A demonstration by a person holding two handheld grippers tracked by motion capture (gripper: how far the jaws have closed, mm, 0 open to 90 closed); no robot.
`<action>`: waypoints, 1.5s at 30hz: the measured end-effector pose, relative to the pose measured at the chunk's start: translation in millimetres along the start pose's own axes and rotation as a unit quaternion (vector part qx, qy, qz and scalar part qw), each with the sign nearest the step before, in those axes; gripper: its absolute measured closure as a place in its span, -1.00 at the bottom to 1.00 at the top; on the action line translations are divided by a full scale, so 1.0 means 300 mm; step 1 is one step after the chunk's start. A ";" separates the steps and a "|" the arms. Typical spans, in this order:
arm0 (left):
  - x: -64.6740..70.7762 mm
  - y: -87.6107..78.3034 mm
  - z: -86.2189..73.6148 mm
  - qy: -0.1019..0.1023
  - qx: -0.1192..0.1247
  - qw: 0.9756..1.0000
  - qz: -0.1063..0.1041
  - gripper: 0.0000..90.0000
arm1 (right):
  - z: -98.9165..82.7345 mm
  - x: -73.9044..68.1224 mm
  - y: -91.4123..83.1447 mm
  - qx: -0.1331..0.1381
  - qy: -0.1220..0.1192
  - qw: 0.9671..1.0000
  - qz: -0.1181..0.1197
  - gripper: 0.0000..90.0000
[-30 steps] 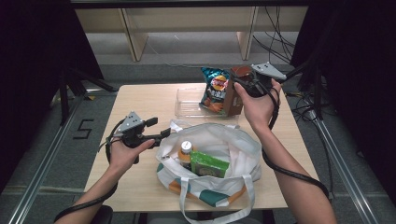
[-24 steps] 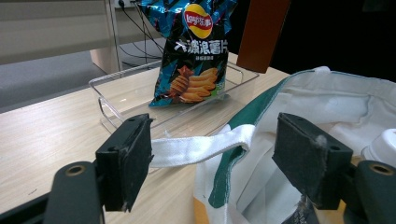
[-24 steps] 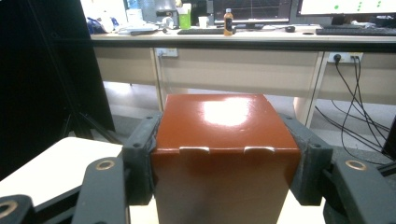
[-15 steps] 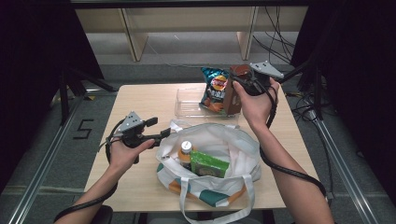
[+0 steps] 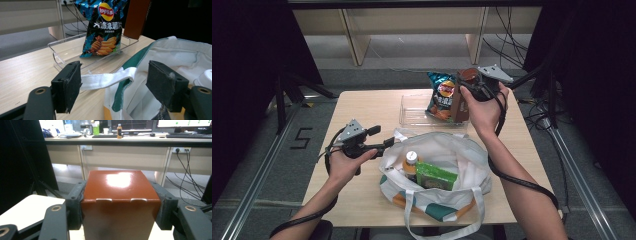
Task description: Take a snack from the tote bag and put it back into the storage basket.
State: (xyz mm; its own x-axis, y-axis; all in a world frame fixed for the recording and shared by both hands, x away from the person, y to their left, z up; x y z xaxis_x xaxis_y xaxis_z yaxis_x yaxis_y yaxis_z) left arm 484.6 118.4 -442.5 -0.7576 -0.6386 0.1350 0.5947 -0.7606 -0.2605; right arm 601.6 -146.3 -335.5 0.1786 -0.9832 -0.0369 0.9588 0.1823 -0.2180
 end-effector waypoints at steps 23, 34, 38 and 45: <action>-0.002 0.000 0.000 0.002 0.000 1.000 -0.001 -0.40 | -0.016 0.016 0.041 -0.003 -0.004 1.000 -0.020 -0.12; -0.001 0.002 -0.002 0.000 -0.001 1.000 -0.002 -0.41 | -0.029 0.013 0.062 -0.006 0.001 0.999 -0.034 -0.12; 0.000 0.002 -0.001 0.000 0.000 1.000 -0.002 -0.40 | -0.038 0.012 0.069 -0.012 0.007 0.999 -0.037 -0.12; 0.000 0.003 -0.003 0.001 -0.002 1.000 -0.003 -0.40 | -0.049 0.012 0.080 -0.010 0.005 0.999 -0.044 -0.12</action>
Point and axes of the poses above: each handheld gripper's, and its own axes: y roughly forward along the jaws, z roughly out of its top, x roughly to its right, the point moved 10 cm from there along y, roughly forward along the jaws, and after that the axes turned 6 degrees about -z, right-handed, at the moved point
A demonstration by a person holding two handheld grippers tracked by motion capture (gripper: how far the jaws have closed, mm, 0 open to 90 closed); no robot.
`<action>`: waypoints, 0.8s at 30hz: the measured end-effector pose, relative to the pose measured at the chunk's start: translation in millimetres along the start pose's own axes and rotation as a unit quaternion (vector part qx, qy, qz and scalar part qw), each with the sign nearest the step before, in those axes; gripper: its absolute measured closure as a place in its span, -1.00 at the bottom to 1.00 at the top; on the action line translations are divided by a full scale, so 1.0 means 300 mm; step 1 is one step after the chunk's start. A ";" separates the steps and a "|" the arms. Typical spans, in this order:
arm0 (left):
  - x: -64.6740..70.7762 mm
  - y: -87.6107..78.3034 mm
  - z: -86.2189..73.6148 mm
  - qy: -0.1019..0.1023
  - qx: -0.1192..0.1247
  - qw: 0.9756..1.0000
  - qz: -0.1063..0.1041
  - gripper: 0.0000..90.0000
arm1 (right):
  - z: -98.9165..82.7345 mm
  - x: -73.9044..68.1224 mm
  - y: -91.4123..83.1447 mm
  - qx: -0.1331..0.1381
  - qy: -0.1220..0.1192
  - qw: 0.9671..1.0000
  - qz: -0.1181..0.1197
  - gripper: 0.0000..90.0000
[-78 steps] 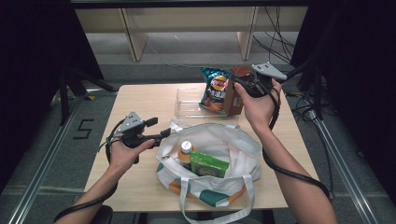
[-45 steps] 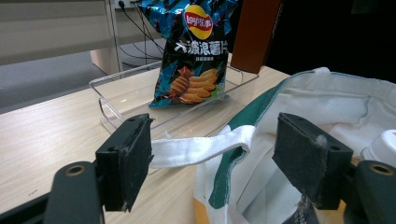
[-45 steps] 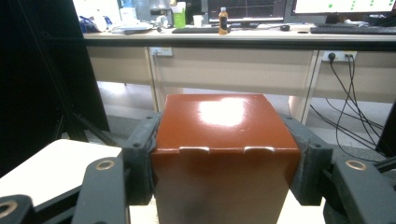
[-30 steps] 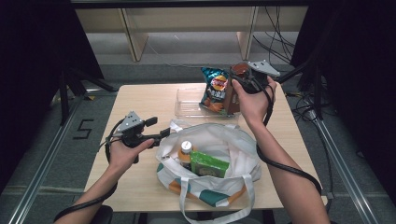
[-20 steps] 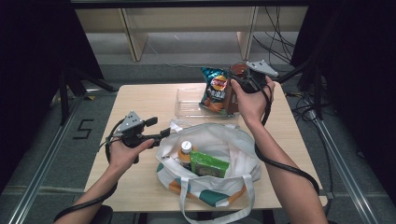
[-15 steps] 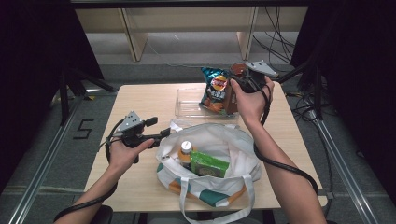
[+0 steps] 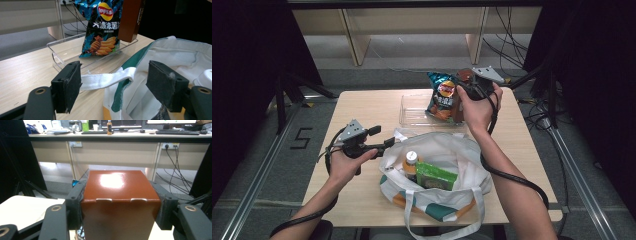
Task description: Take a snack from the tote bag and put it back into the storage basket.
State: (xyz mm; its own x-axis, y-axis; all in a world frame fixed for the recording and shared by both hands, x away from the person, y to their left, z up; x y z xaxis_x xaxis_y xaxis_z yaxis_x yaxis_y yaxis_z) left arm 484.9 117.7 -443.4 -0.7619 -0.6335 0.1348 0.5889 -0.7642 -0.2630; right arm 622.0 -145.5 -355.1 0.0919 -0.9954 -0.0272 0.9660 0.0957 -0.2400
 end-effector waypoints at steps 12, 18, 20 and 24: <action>0.001 0.001 0.000 0.000 0.001 1.000 -0.001 -0.40 | -0.010 -0.013 0.015 0.004 -0.001 1.000 -0.006 -0.12; 0.001 0.000 0.000 0.000 0.000 1.000 -0.001 -0.41 | -0.018 -0.009 0.021 0.004 -0.009 1.000 -0.009 -0.12; 0.001 0.000 0.000 0.000 0.001 1.000 -0.001 -0.40 | -0.021 -0.009 0.025 0.005 -0.005 1.000 -0.011 -0.12; 0.000 0.000 -0.001 0.001 0.000 1.000 -0.001 -0.40 | -0.028 -0.008 0.028 0.003 -0.004 1.000 -0.012 -0.12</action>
Point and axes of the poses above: each handheld gripper's, and its own axes: y roughly forward along the jaws, z roughly out of its top, x roughly to its right, the point moved 10 cm from there along y, roughly forward along the jaws, and after that the axes turned 6 degrees about -z, right-handed, at the moved point
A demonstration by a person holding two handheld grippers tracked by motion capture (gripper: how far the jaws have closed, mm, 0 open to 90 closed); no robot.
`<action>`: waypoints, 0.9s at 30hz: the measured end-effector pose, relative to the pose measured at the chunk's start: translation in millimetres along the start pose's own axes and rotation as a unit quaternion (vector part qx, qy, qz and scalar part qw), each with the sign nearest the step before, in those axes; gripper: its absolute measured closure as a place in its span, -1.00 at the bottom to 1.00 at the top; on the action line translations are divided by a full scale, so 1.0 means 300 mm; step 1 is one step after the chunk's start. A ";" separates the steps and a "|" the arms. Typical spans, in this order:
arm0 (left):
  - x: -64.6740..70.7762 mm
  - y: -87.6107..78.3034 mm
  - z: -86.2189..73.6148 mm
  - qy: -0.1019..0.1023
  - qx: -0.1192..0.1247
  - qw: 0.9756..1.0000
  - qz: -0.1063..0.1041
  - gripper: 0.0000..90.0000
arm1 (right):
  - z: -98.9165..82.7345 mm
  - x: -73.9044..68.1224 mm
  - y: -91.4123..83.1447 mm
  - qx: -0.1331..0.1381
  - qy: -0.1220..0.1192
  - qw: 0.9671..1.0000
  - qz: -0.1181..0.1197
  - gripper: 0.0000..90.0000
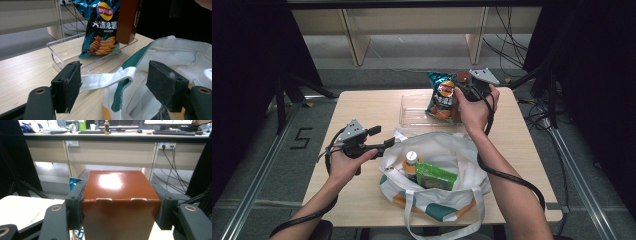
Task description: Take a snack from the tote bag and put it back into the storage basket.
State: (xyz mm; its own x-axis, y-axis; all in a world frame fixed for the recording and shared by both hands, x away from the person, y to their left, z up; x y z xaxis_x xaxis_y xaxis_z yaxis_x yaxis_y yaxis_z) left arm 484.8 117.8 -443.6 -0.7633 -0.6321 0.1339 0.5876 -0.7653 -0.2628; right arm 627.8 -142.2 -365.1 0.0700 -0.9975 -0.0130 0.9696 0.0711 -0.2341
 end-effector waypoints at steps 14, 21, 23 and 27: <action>0.001 0.001 0.000 0.000 0.001 1.000 0.000 -0.41 | -0.026 0.006 0.007 -0.007 -0.007 1.000 -0.006 -0.12; 0.001 0.002 -0.001 0.000 0.001 1.000 0.000 -0.40 | -0.032 0.007 0.008 -0.013 -0.003 1.000 -0.008 -0.13; 0.002 0.002 0.001 0.001 0.002 1.000 -0.001 -0.40 | -0.035 0.011 0.009 -0.014 -0.004 1.000 -0.012 -0.13; 0.002 0.002 0.000 0.001 0.001 1.000 -0.001 -0.40 | -0.047 0.014 0.012 -0.018 -0.003 1.000 -0.015 -0.13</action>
Point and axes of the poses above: each handheld gripper's, and its own axes: y roughly forward along the jaws, z roughly out of its top, x roughly to its right, the point moved 10 cm from there along y, roughly forward along the jaws, and after that the axes turned 6 degrees about -z, right-handed, at the moved point
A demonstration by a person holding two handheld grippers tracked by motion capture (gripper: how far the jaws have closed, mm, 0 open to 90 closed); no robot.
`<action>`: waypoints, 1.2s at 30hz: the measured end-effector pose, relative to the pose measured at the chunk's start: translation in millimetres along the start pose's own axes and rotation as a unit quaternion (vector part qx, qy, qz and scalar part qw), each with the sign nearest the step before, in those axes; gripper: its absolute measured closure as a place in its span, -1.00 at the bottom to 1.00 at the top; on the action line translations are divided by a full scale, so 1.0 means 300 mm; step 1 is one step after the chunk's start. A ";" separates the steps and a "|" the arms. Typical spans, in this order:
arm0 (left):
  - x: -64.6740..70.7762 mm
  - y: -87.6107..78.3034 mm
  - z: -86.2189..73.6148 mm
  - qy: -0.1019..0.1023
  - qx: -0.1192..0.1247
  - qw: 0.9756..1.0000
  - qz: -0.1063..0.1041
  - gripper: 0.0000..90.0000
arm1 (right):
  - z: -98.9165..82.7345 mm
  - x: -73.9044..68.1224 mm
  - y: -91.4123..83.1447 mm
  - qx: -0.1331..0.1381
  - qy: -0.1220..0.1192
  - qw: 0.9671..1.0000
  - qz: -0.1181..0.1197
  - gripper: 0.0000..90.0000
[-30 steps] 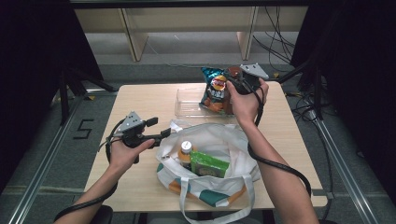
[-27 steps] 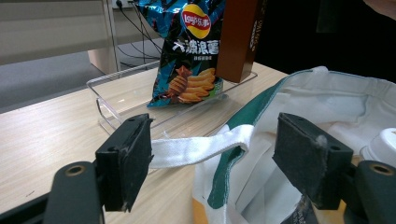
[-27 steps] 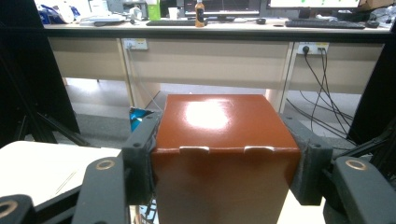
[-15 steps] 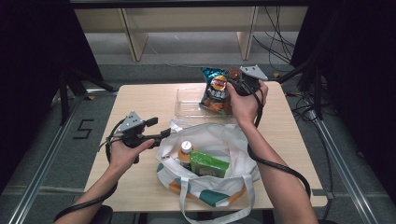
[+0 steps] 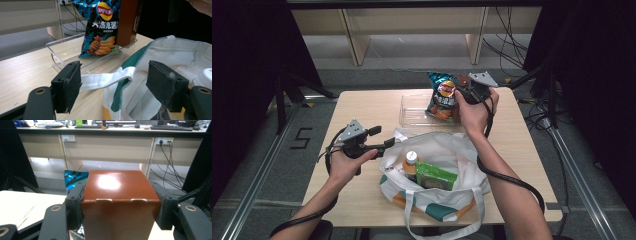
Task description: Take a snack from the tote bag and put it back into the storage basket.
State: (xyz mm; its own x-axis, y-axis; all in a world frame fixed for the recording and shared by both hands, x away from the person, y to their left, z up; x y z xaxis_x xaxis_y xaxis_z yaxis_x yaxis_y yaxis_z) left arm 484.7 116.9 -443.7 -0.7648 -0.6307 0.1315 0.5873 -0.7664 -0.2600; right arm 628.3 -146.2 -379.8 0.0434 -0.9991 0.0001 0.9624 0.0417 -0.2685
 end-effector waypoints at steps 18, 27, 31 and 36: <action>0.001 0.001 -0.001 0.002 -0.001 1.000 -0.002 -0.40 | -0.017 0.003 0.008 -0.004 0.004 1.000 -0.001 -0.13; 0.001 0.001 -0.002 0.002 -0.003 1.000 -0.001 -0.41 | -0.017 0.011 0.018 -0.004 -0.008 1.000 0.003 -0.13; 0.002 0.001 -0.002 0.002 -0.003 1.000 -0.001 -0.40 | -0.019 0.008 0.017 -0.006 -0.002 1.000 0.001 -0.13; 0.002 0.001 -0.001 0.002 -0.002 1.000 0.000 -0.40 | -0.027 0.003 0.020 -0.012 0.001 1.000 0.004 -0.13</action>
State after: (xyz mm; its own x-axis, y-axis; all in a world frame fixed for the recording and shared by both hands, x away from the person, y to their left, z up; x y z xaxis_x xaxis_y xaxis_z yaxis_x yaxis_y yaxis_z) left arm 484.3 116.4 -444.0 -0.7661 -0.6297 0.1287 0.5854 -0.7663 -0.2646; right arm 632.0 -147.0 -389.3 0.0497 -0.9988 -0.0032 0.9551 0.0485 -0.2923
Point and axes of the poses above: each handheld gripper's, and its own axes: y roughly forward along the jaws, z roughly out of its top, x roughly to its right, the point moved 10 cm from there along y, roughly forward along the jaws, and after that the axes turned 6 degrees about -z, right-handed, at the moved point
